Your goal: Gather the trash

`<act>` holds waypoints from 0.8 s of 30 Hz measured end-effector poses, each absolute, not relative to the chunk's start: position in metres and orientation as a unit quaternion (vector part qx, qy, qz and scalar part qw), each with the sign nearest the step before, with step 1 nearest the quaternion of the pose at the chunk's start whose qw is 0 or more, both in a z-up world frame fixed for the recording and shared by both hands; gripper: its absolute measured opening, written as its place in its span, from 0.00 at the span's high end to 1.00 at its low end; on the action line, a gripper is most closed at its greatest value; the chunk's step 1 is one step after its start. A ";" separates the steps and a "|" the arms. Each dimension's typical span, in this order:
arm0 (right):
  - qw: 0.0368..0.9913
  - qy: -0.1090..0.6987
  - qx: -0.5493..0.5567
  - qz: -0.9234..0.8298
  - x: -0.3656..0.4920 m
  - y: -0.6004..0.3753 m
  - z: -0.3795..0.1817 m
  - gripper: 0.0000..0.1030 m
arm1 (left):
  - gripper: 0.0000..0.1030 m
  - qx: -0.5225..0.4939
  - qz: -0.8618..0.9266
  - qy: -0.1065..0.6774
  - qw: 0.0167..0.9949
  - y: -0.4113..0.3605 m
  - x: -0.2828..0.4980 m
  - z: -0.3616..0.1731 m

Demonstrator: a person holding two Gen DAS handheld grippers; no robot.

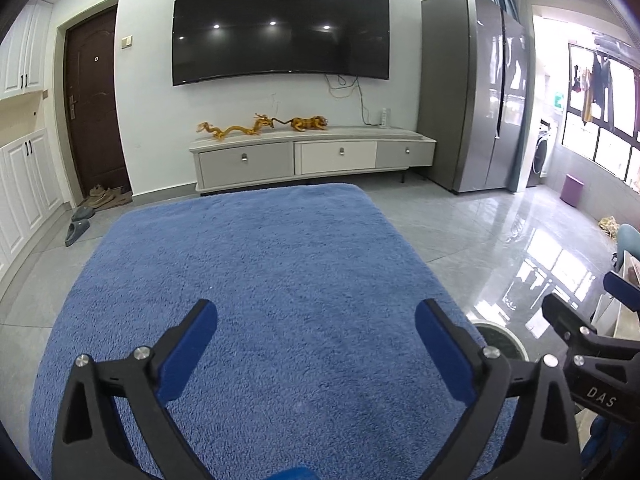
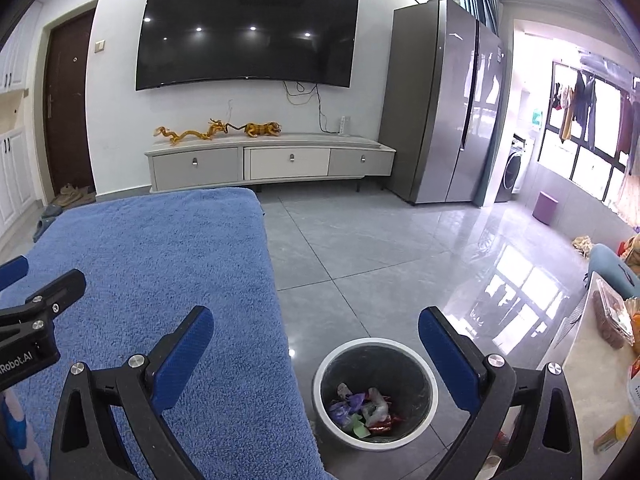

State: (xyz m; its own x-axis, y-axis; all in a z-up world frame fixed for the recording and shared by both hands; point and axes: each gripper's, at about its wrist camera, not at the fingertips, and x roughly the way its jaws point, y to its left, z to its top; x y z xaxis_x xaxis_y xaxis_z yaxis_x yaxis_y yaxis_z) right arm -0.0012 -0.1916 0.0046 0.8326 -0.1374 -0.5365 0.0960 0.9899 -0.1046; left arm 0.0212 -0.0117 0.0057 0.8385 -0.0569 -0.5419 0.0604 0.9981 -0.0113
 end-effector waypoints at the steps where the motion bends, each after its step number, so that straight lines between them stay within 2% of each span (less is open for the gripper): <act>1: 0.957 0.283 -0.036 -0.060 -0.002 -0.192 0.004 0.00 | 0.03 0.004 -0.029 0.282 0.959 -0.011 0.020 0.005; 24: 0.961 0.263 -0.015 -0.082 -0.012 -0.209 0.001 0.00 | 0.03 0.023 -0.009 0.284 0.959 -0.023 0.016 -0.011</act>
